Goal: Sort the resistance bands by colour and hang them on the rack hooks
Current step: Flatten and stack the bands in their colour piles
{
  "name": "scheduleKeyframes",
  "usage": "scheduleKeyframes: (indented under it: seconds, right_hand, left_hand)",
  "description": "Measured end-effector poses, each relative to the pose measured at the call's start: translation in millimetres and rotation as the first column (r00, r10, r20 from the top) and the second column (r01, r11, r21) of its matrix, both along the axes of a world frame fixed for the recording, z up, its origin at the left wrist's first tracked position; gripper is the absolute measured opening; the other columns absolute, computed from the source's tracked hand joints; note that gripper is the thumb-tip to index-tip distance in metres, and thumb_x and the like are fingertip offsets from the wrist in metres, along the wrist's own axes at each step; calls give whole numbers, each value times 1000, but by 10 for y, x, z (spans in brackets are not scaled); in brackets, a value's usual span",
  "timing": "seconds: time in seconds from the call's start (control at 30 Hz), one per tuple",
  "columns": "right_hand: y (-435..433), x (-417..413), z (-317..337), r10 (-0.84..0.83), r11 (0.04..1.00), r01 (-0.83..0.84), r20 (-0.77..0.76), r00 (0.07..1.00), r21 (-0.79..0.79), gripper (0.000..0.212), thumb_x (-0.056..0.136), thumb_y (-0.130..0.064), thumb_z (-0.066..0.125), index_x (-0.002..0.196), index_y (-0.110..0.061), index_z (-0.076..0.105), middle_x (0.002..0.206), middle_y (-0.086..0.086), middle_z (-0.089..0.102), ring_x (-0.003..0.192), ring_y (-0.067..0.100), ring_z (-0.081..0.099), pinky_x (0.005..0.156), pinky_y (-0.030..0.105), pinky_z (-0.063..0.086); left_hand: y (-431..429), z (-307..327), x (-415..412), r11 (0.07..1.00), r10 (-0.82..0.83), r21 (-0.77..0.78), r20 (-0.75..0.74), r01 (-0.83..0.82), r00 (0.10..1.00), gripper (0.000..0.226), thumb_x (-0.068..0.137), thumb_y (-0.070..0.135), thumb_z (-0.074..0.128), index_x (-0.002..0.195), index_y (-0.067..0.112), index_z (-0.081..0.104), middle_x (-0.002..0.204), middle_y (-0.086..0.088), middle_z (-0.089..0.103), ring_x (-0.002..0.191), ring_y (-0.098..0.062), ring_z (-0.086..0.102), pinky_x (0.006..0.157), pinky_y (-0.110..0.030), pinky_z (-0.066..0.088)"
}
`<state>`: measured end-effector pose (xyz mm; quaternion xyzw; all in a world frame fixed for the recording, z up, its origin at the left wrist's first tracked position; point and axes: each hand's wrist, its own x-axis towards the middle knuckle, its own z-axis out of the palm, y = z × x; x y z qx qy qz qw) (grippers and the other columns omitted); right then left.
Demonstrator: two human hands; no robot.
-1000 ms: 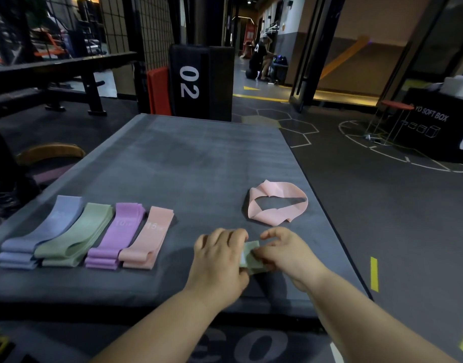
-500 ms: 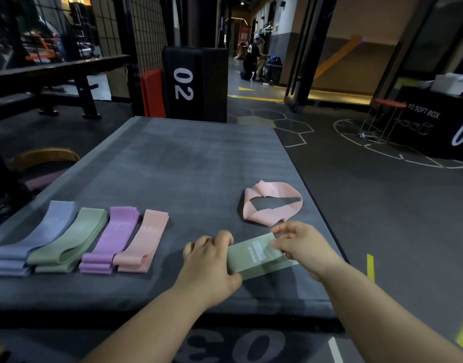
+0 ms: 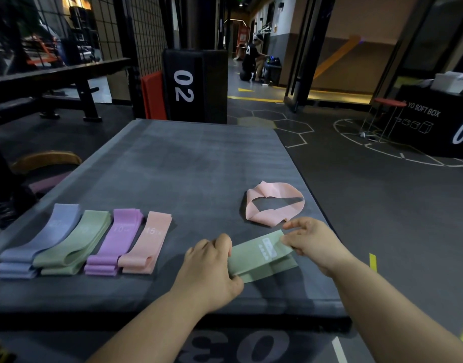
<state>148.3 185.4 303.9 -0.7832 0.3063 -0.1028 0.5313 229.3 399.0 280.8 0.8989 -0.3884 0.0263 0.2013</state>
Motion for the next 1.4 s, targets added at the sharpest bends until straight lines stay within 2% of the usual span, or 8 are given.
scheduleKeyframes:
  seconds: [0.13,0.27,0.4,0.5,0.87,1.13,1.27,1.4]
  right_hand:
    - [-40,-10,-12,-28,1000,28,-2,1000,-14,18,81,-4,70,96,-13,66,74,-2,63,60,12,53,61,26,45]
    - [-39,-33,-88,-16,998,12,-72,997,-56,14,80,-6,71,92,-13,66,69,1,64,50,5,54,56,19,44]
    - [-49,-18,-178,-26,974,-15,-174,984,-228,14,78,-15,72,84,-24,64,81,-2,70,70,13,61,71,28,51]
    - [-51,-21,-174,-16,949,-53,-218,976,-310,13,79,-18,69,86,-27,62,85,-7,68,79,11,62,66,22,45]
    - [-35,-10,-225,31,917,-130,-257,966,-378,16,81,-22,70,94,-26,61,77,-11,66,77,3,59,61,13,39]
    - [-21,-4,-238,26,895,-155,-297,955,-418,23,82,-25,69,104,-25,64,81,-13,67,77,0,58,59,9,37]
    - [-30,15,-228,34,888,-183,-337,941,-423,29,81,-27,71,110,-23,66,87,-13,67,79,2,59,63,12,39]
    - [-40,23,-228,48,893,-193,-340,939,-407,30,81,-24,72,111,-21,68,81,-17,64,76,0,58,59,7,38]
  left_hand:
    - [13,22,-12,1000,0,21,10,0,1000,34,76,41,53,91,25,27,93,10,47,94,-16,39,82,-30,32]
    - [31,-10,-4,998,-4,67,-9,5,1000,31,76,40,52,91,25,30,97,8,49,100,-18,42,85,-32,37]
    - [47,-44,30,997,-13,75,-26,15,1000,30,75,39,55,90,27,32,91,14,42,100,-15,40,83,-30,36]
    - [61,-63,42,997,-16,80,-33,19,999,30,74,40,56,93,28,36,96,14,47,103,-15,40,85,-30,37]
    - [111,-5,88,989,-21,146,-62,30,998,39,73,43,60,101,29,38,107,13,51,104,-16,41,84,-31,38]
    - [118,-48,157,991,10,135,-155,11,988,41,77,68,54,94,32,44,103,16,47,103,-12,43,85,-30,36]
    - [100,-92,180,997,38,76,-163,-26,986,20,89,50,53,89,32,45,102,12,48,105,-16,46,84,-30,38]
    - [90,-99,176,997,65,56,-183,-56,981,21,86,44,60,89,30,44,103,10,50,103,-16,47,82,-30,40]
